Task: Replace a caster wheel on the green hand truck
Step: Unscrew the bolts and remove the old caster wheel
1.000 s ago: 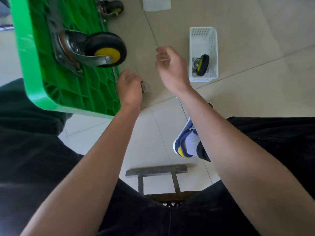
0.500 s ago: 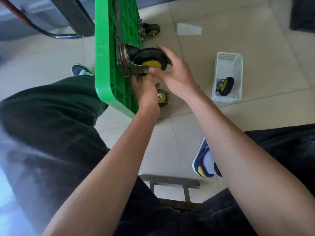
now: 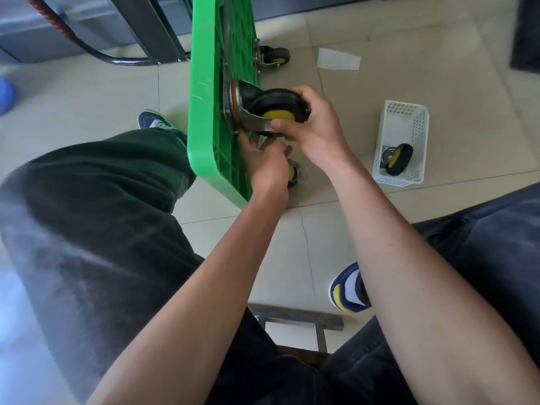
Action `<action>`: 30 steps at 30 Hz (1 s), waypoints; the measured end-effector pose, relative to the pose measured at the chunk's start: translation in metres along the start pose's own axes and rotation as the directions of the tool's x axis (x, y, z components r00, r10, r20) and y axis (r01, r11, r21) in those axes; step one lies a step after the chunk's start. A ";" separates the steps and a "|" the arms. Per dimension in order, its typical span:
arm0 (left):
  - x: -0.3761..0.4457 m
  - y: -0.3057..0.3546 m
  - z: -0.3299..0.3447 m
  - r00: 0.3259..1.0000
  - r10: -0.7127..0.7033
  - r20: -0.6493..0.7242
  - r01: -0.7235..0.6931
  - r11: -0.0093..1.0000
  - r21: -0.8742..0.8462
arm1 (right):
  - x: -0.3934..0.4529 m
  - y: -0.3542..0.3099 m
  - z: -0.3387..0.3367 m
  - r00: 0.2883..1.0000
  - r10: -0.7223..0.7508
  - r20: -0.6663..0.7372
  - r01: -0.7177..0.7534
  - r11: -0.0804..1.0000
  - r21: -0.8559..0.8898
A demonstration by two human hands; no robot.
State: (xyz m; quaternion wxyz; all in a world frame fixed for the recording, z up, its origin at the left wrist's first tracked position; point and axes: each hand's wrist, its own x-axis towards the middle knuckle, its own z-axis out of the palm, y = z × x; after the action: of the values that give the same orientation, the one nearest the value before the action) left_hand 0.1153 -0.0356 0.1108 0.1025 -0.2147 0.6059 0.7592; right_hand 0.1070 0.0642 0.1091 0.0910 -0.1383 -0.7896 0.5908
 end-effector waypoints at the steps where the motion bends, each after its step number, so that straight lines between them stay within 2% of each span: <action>1: 0.000 0.000 0.001 1.000 0.001 0.001 -0.001 1.000 -0.010 | 0.000 0.000 -0.001 1.000 -0.007 0.000 0.007 1.000 -0.008; 7: -0.001 -0.005 0.001 0.999 0.045 -0.007 -0.044 0.993 0.106 | -0.005 0.003 -0.003 0.999 -0.024 -0.026 0.025 0.999 0.024; 17: -0.010 -0.004 0.006 0.995 0.078 0.058 -0.086 0.984 0.157 | -0.010 0.011 -0.015 0.999 0.010 -0.049 -0.006 0.996 0.087; 21: -0.016 -0.013 0.013 0.992 0.077 0.100 -0.097 0.971 0.217 | -0.019 0.024 -0.032 0.996 0.080 -0.049 -0.071 0.984 0.162; 26: -0.018 -0.039 0.028 0.991 0.008 0.133 -0.046 0.958 0.283 | -0.036 0.046 -0.059 0.983 0.160 -0.087 -0.137 0.966 0.221; 30: -0.022 -0.069 0.046 0.984 -0.068 0.163 0.007 0.936 0.353 | -0.057 0.064 -0.084 0.954 0.278 -0.115 -0.234 0.927 0.294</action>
State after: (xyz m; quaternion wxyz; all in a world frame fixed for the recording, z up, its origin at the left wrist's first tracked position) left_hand 0.1536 0.0282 0.0686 0.2058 -0.1378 0.7162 0.6525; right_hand 0.1937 0.1392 0.0727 0.0924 -0.2718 -0.6646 0.6898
